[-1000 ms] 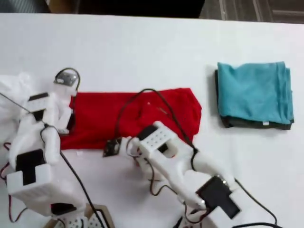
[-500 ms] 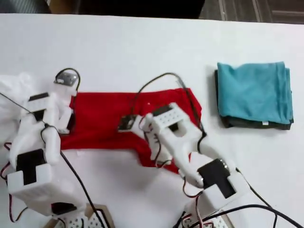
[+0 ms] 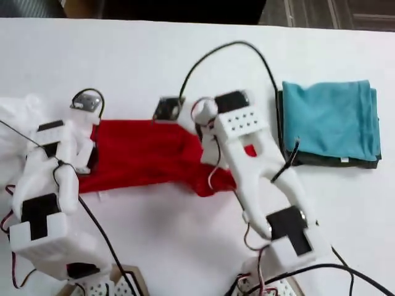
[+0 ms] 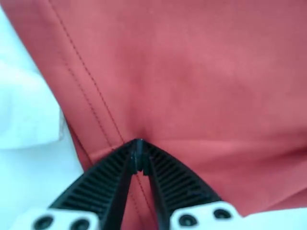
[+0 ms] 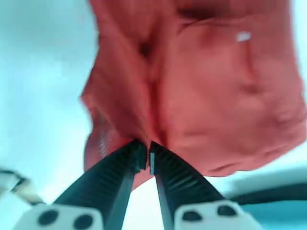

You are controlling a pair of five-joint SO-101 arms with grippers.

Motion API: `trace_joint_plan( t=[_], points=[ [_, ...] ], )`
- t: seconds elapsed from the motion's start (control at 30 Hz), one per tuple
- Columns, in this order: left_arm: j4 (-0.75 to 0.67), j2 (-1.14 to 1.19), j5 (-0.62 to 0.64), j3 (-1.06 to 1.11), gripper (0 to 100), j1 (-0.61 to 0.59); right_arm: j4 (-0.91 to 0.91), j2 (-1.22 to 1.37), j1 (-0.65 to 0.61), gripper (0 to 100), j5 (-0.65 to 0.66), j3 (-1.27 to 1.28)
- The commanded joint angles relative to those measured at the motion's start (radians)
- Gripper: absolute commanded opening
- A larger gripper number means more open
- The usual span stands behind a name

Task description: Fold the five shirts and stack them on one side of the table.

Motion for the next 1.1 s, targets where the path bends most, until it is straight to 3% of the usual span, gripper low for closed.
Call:
trace_joint_plan(
  t=[0.0, 0.4, 0.77, 0.97, 1.07],
  points=[
    [-0.018, 0.0, 0.0, 0.001, 3, 0.003, 0.004, 0.122, 0.021, 2.1, 0.008, -0.221],
    [-0.018, 0.0, 0.0, 0.001, 3, 0.003, 0.117, 0.682, 0.045, 2.1, 0.008, -0.951],
    [-0.018, 0.0, 0.0, 0.001, 3, 0.003, 0.122, 0.799, 0.081, 3.0, 0.002, -1.053],
    [-0.018, 0.0, 0.0, 0.001, 3, 0.003, 0.117, 0.802, 0.091, 23.8, -0.002, -1.059],
    [-0.018, 0.0, 0.0, 0.001, 3, 0.003, 0.105, 0.805, 0.116, 27.9, -0.012, -1.059]
  ],
)
